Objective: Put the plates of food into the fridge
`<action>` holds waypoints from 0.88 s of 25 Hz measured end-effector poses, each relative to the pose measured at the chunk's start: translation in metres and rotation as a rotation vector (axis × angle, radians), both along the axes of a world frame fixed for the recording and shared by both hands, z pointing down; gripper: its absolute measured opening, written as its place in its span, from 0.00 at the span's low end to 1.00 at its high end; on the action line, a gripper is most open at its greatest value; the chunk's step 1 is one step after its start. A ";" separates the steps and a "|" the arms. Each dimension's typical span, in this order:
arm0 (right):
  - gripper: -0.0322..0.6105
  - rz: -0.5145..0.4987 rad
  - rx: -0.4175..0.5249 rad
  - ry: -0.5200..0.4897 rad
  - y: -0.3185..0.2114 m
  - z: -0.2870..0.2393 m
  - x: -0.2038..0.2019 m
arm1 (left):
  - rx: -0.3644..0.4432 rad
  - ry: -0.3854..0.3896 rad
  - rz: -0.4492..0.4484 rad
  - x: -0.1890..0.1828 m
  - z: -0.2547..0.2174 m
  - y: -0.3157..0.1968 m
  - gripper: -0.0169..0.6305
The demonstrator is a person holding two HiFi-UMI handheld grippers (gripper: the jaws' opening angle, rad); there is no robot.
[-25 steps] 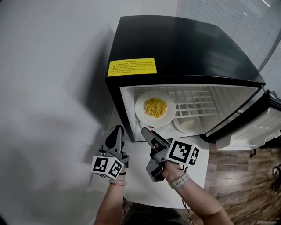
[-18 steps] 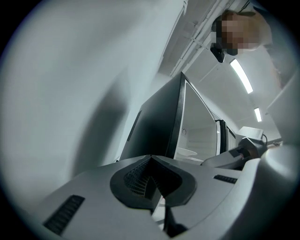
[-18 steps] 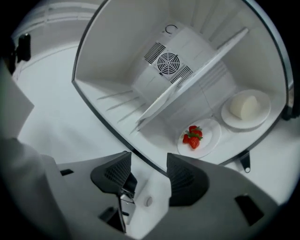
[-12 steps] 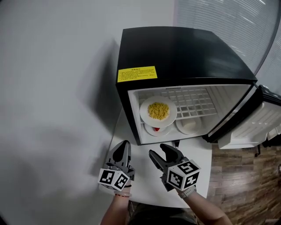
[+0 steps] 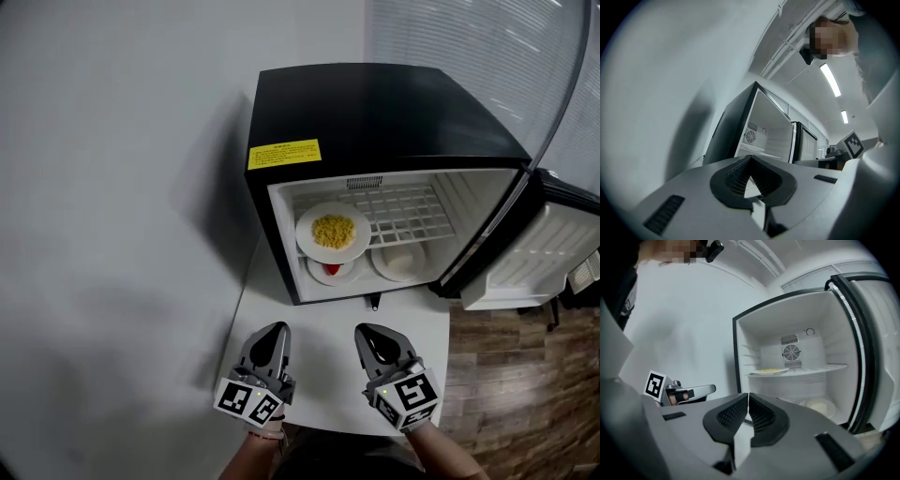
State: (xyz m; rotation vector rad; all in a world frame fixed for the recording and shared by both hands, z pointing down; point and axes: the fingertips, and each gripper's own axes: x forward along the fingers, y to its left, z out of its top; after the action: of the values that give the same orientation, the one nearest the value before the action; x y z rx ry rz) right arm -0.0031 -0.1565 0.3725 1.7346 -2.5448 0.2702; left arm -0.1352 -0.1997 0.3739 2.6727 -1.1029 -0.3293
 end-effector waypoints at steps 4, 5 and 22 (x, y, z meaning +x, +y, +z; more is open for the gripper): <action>0.06 0.054 0.006 -0.018 0.031 -0.003 0.030 | -0.022 -0.005 0.015 0.008 0.001 0.030 0.04; 0.06 0.067 0.013 -0.030 0.039 -0.004 0.037 | -0.025 -0.005 0.022 0.011 0.001 0.038 0.04; 0.06 0.129 0.024 -0.021 0.166 -0.005 0.078 | -0.012 -0.034 0.065 0.041 -0.012 0.145 0.04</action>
State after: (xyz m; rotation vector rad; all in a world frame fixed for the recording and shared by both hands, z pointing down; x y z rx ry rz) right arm 0.0746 0.0095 0.3673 1.9178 -2.4645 0.2656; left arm -0.0942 -0.0548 0.3617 2.7064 -1.0210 -0.2651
